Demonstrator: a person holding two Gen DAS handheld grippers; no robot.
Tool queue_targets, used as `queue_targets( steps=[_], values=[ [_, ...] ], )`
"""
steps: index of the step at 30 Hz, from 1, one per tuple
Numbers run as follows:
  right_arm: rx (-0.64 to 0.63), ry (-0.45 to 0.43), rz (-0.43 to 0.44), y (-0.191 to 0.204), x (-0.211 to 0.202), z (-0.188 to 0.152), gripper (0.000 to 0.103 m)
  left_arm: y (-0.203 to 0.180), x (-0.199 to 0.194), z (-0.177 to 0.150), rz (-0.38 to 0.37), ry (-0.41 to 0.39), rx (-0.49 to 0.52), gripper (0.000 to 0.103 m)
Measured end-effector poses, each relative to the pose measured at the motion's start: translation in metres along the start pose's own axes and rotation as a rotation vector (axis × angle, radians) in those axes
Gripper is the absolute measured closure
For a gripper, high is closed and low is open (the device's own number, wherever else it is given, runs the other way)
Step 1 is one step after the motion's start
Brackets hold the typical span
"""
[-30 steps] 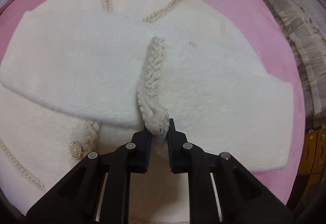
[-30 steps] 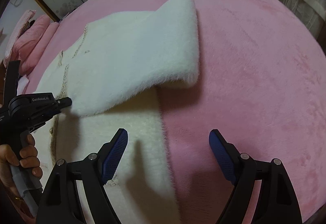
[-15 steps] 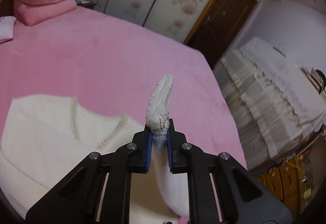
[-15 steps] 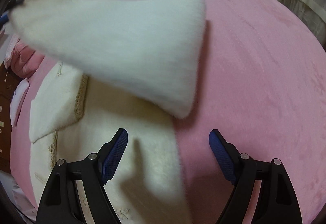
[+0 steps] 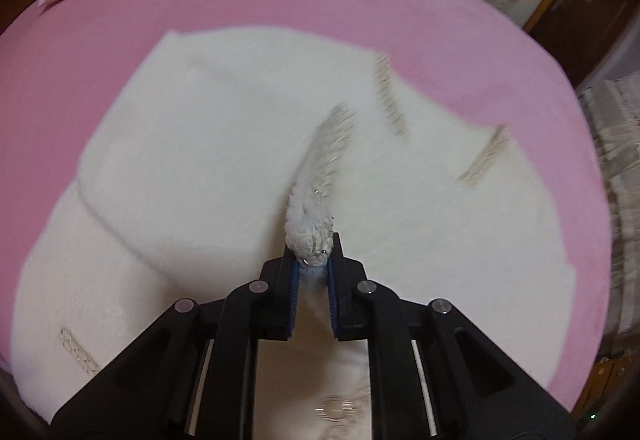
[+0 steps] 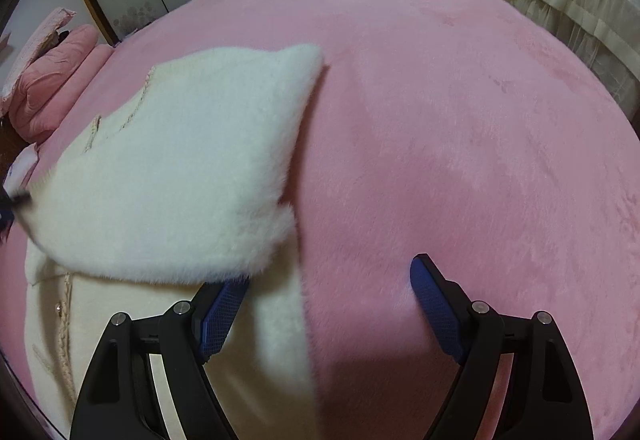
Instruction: Fold large clothes
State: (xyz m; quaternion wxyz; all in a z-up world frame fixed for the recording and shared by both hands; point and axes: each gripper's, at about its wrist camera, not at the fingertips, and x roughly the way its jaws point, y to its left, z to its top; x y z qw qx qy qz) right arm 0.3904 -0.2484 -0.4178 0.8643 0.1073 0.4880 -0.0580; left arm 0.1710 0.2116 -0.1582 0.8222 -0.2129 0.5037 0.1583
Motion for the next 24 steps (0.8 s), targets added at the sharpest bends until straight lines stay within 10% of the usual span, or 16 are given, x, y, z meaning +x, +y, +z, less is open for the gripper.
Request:
queue_targets(
  steps=[13, 17, 20, 24],
  values=[
    [0.175, -0.046, -0.158, -0.057, -0.058, 0.004, 0.022, 0.010, -0.013, -0.002, 0.028, 0.013, 0.120, 0.080],
    [0.140, -0.081, -0.059, -0.049, -0.089, 0.004, 0.053, -0.006, -0.065, -0.014, 0.146, -0.119, 0.264, 0.077],
    [0.152, -0.071, 0.080, -0.023, -0.083, 0.006, 0.083, -0.029, -0.083, -0.029, 0.035, -0.105, 0.329, 0.077],
    [0.288, 0.007, 0.413, 0.021, -0.057, 0.010, 0.093, -0.057, -0.062, -0.040, -0.105, 0.073, 0.318, 0.077]
  ],
)
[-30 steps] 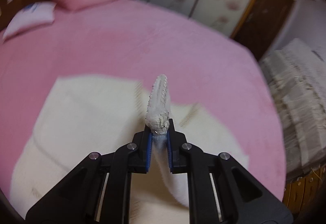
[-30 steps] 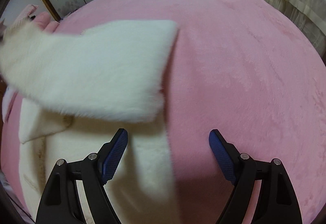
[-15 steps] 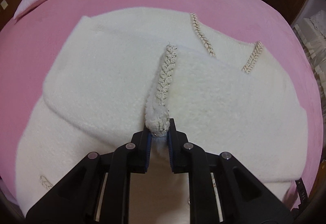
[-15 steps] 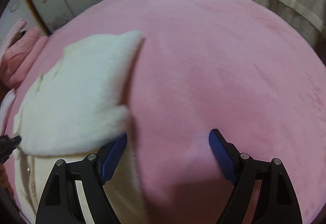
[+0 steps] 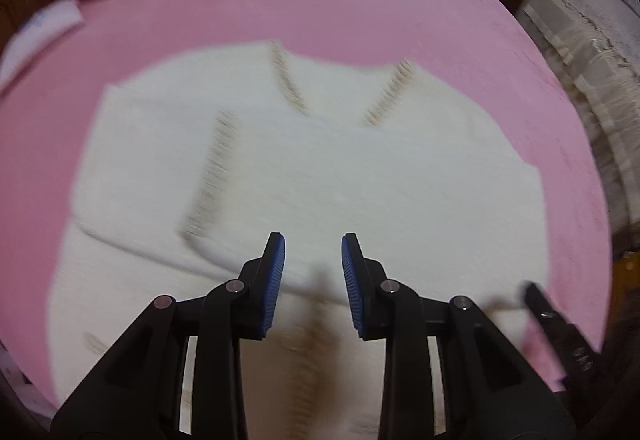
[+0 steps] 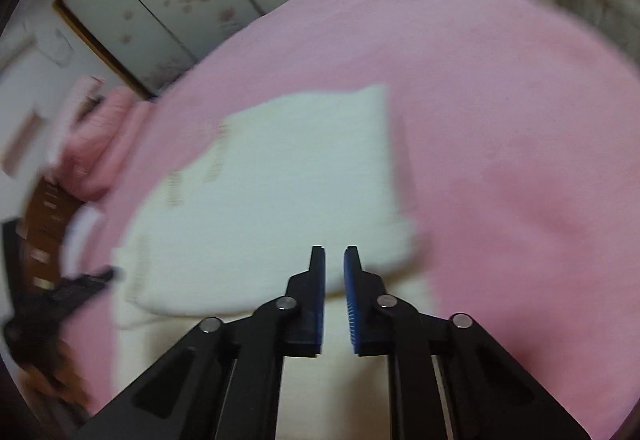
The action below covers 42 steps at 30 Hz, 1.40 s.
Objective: Fold large clothes
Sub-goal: 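Smooth the folded sleeves flat with both closed grippers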
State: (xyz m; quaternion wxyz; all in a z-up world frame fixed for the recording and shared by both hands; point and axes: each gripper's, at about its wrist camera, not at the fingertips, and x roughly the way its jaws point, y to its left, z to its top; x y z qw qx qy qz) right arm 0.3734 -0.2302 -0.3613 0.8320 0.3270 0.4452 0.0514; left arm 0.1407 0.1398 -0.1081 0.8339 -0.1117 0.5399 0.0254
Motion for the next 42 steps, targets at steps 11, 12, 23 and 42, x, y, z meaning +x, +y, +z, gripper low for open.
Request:
queue_targets(
  steps=[11, 12, 23, 42],
  values=[
    [-0.104, 0.172, -0.065, -0.004, 0.060, -0.006, 0.103, 0.045, 0.081, 0.013, -0.105, 0.222, -0.115, 0.102],
    [-0.069, 0.142, -0.127, -0.022, 0.052, 0.002, 0.103, 0.052, 0.081, 0.013, -0.085, 0.218, -0.115, 0.102],
    [-0.227, 0.030, -0.464, -0.042, 0.003, 0.009, 0.103, 0.075, 0.083, 0.021, -0.012, 0.150, -0.055, 0.102],
    [-0.094, 0.153, -0.085, -0.012, 0.066, 0.027, 0.103, 0.054, 0.116, 0.070, -0.171, 0.024, -0.062, 0.102]
  ],
)
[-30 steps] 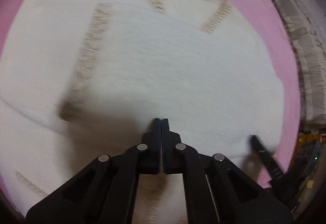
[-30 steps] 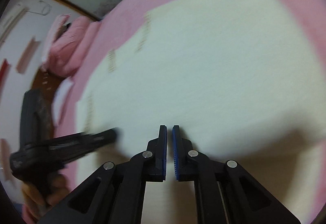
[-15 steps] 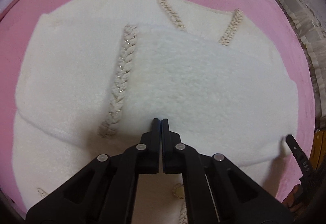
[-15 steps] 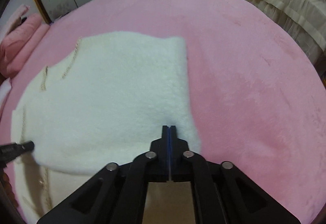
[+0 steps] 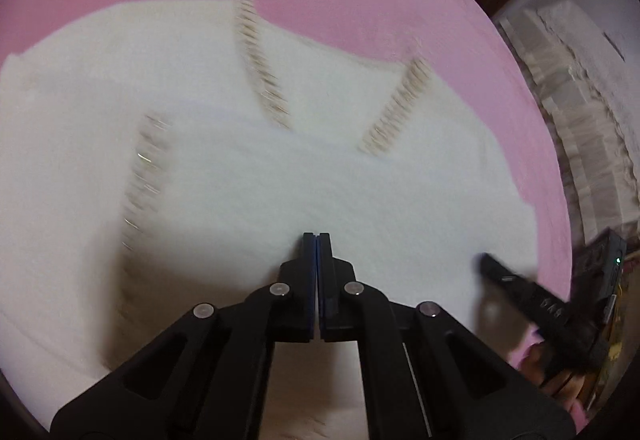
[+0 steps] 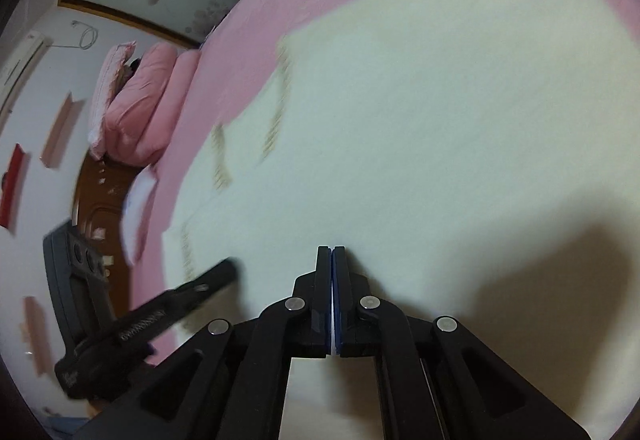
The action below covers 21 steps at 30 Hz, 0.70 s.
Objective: Fold large clothes
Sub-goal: 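Smooth the folded sleeves flat with both closed grippers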
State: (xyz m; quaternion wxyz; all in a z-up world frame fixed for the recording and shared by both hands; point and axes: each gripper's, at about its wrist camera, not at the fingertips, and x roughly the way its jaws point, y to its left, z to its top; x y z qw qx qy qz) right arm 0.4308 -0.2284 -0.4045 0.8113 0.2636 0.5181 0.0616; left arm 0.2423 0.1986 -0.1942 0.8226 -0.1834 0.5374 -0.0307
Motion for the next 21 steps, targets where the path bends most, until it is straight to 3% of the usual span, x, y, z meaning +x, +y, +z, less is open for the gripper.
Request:
queue_targets(
  steps=[1, 3, 5, 9, 11, 13, 17, 21],
  values=[
    [-0.002, -0.039, -0.021, -0.016, -0.011, 0.009, 0.103, 0.008, 0.004, 0.005, 0.034, 0.000, 0.029, 0.102],
    [0.048, -0.105, -0.135, -0.051, -0.034, 0.020, 0.103, 0.014, 0.010, 0.015, 0.009, 0.014, 0.050, 0.102],
    [0.073, -0.097, -0.144, -0.070, -0.049, 0.022, 0.103, 0.012, 0.010, 0.017, 0.046, 0.013, 0.085, 0.102],
    [0.006, -0.107, -0.228, -0.044, -0.038, 0.039, 0.103, -0.020, -0.003, 0.013, 0.165, -0.021, 0.167, 0.102],
    [-0.005, -0.122, -0.146, -0.024, -0.031, 0.046, 0.103, -0.037, 0.000, 0.016, 0.122, -0.031, 0.196, 0.102],
    [-0.016, -0.107, -0.122, -0.013, -0.022, 0.053, 0.103, -0.046, 0.009, 0.019, 0.086, -0.006, 0.194, 0.102],
    [-0.002, -0.069, -0.104, -0.011, -0.005, 0.061, 0.103, -0.049, 0.023, 0.023, 0.195, -0.036, 0.219, 0.102],
    [-0.016, -0.167, -0.283, -0.046, -0.034, 0.069, 0.103, -0.012, 0.017, 0.034, 0.199, -0.054, 0.106, 0.102]
  ],
)
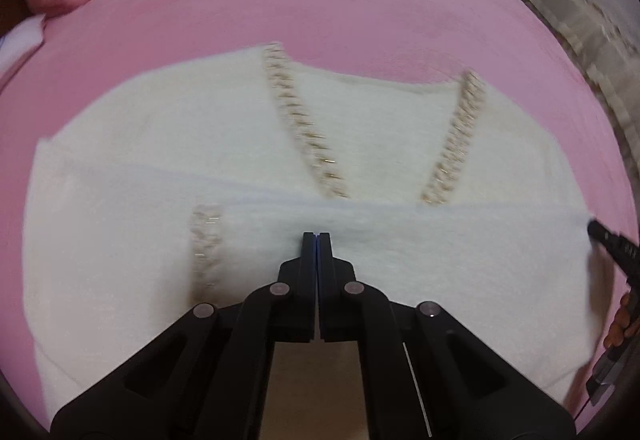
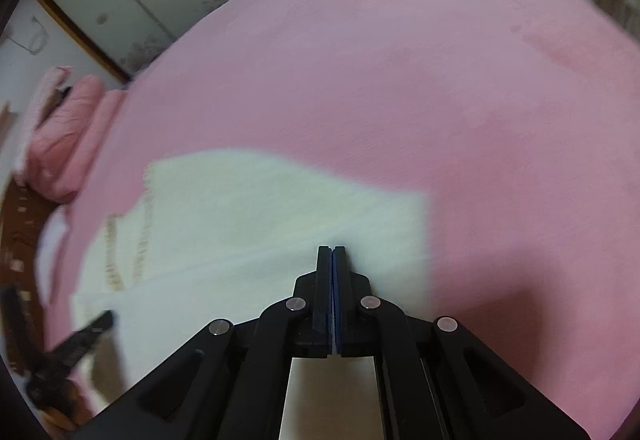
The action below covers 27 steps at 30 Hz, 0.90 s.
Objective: Fold large clothes
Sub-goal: 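Smooth the folded sleeves flat with both closed grippers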
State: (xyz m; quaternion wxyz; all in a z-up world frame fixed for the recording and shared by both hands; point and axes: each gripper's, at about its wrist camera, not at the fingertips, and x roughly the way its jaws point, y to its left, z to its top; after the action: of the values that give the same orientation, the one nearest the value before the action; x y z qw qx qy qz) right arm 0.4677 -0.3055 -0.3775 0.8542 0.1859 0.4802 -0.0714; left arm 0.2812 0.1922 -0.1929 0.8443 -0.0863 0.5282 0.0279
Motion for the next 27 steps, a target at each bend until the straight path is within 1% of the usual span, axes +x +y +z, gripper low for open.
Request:
queue_targets(
  steps=[1, 2, 3, 4, 5, 7, 8, 10, 12, 13, 15, 16, 17, 18, 20, 22, 23, 24, 25, 27],
  values=[
    [0.016, 0.002, 0.006, -0.006, 0.001, 0.002, 0.103, 0.008, 0.000, 0.000, -0.008, 0.003, -0.024, 0.102],
    [0.044, 0.016, 0.030, -0.012, -0.002, 0.002, 0.103, 0.014, -0.001, -0.001, -0.025, 0.006, -0.049, 0.102],
    [0.044, 0.019, 0.027, -0.012, -0.007, 0.000, 0.103, 0.017, -0.004, -0.003, -0.028, 0.002, -0.066, 0.102],
    [0.027, 0.023, 0.016, -0.013, -0.007, -0.001, 0.103, 0.017, -0.007, -0.007, -0.020, 0.001, -0.071, 0.102],
    [-0.009, 0.031, 0.002, -0.015, -0.009, 0.007, 0.103, 0.016, -0.009, -0.012, -0.006, 0.003, -0.068, 0.102],
    [-0.023, 0.048, 0.006, -0.008, -0.020, -0.003, 0.103, 0.014, -0.014, -0.026, 0.015, 0.004, -0.061, 0.102],
    [-0.010, 0.057, 0.014, 0.009, -0.014, -0.010, 0.103, 0.010, -0.018, -0.035, 0.019, 0.004, -0.059, 0.102],
    [0.024, 0.080, 0.027, 0.000, -0.026, -0.023, 0.103, 0.004, -0.021, -0.051, 0.025, 0.001, -0.053, 0.102],
    [0.034, 0.110, 0.017, -0.004, -0.039, -0.048, 0.103, 0.003, -0.026, -0.070, 0.033, 0.001, -0.043, 0.102],
    [0.024, 0.119, -0.001, -0.014, -0.044, -0.053, 0.103, 0.001, -0.027, -0.077, 0.040, 0.003, -0.031, 0.102],
    [-0.022, 0.173, -0.039, -0.011, -0.052, -0.077, 0.103, -0.004, -0.035, -0.090, 0.053, 0.003, 0.001, 0.102],
    [-0.035, 0.172, -0.046, -0.008, -0.059, -0.087, 0.103, -0.007, -0.039, -0.097, 0.059, 0.002, 0.019, 0.102],
    [-0.052, 0.171, -0.051, -0.004, -0.068, -0.102, 0.103, 0.000, -0.055, -0.109, 0.063, -0.006, 0.037, 0.102],
    [-0.065, 0.187, -0.053, -0.001, -0.074, -0.113, 0.103, -0.002, -0.059, -0.114, 0.070, -0.014, 0.051, 0.102],
    [-0.045, 0.214, -0.053, 0.003, -0.083, -0.132, 0.103, -0.004, -0.063, -0.122, 0.089, 0.010, 0.063, 0.102],
    [-0.018, 0.234, -0.049, 0.011, -0.092, -0.145, 0.103, -0.005, -0.057, -0.132, 0.106, 0.090, 0.044, 0.102],
    [-0.005, 0.241, -0.047, 0.014, -0.098, -0.150, 0.103, -0.002, -0.060, -0.142, 0.109, 0.111, 0.031, 0.102],
    [0.004, 0.247, -0.045, 0.012, -0.102, -0.157, 0.103, -0.001, -0.061, -0.150, 0.114, 0.125, 0.016, 0.102],
    [0.014, 0.255, -0.035, -0.007, -0.110, -0.163, 0.103, 0.001, -0.066, -0.156, 0.119, 0.131, 0.011, 0.102],
    [0.023, 0.273, -0.001, -0.007, -0.125, -0.171, 0.103, -0.002, -0.072, -0.164, 0.130, 0.145, 0.012, 0.102]
  ],
)
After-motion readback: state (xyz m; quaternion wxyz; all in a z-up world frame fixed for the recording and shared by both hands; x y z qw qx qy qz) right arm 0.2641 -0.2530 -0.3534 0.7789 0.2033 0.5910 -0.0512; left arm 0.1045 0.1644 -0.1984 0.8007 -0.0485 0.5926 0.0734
